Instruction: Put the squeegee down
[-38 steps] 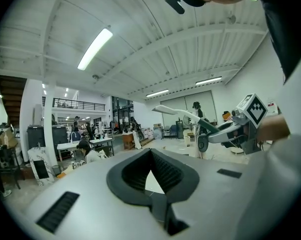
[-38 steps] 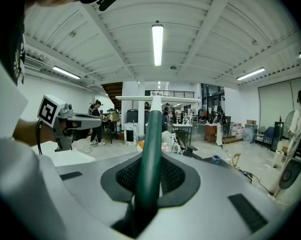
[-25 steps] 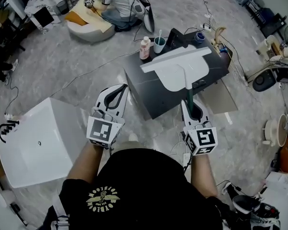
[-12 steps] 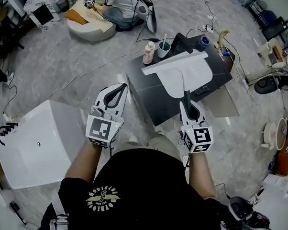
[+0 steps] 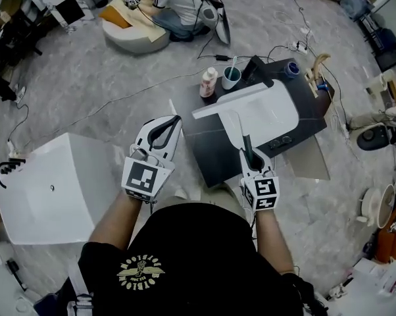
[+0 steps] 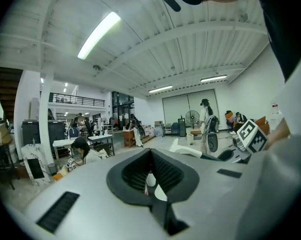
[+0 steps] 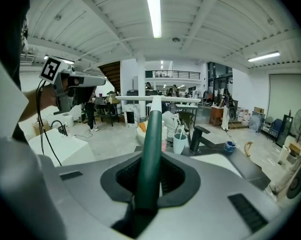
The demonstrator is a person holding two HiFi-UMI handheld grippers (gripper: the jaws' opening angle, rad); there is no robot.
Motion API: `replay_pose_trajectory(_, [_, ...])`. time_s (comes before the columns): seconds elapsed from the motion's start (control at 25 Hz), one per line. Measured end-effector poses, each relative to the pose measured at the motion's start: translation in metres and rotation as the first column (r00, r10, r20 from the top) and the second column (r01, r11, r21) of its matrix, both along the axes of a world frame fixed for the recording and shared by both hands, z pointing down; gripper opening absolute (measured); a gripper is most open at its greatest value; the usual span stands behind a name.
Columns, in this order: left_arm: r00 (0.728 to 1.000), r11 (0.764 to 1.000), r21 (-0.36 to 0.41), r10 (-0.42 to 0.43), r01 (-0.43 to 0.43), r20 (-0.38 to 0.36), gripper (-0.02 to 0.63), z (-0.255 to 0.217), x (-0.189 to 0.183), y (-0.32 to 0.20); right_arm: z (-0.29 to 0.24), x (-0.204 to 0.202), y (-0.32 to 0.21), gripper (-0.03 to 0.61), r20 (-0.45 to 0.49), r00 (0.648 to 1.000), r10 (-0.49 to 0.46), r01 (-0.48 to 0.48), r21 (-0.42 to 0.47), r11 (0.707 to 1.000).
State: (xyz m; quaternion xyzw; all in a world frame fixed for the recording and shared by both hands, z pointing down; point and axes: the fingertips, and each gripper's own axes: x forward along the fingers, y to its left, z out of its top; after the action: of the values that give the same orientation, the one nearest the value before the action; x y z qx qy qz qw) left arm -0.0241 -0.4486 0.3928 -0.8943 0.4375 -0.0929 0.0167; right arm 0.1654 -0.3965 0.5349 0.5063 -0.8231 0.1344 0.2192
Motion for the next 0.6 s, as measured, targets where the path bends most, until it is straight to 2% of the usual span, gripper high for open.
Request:
replay_pose_trajectory(0.24, [0.999, 0.999, -0.009, -0.052, 0.052, 0.002, 0.023, 0.004, 0.005, -0.029, 0.042, -0.003, -0.019, 0.074, 0.005, 0.997, -0.078, 0.078, -0.079, 0.994])
replay_pose_trajectory(0.6, [0.996, 0.994, -0.06, -0.088, 0.089, 0.01, 0.023, 0.029, 0.01, -0.053, 0.105, -0.013, -0.03, 0.074, 0.006, 0.988, -0.152, 0.15, -0.193, 0.97])
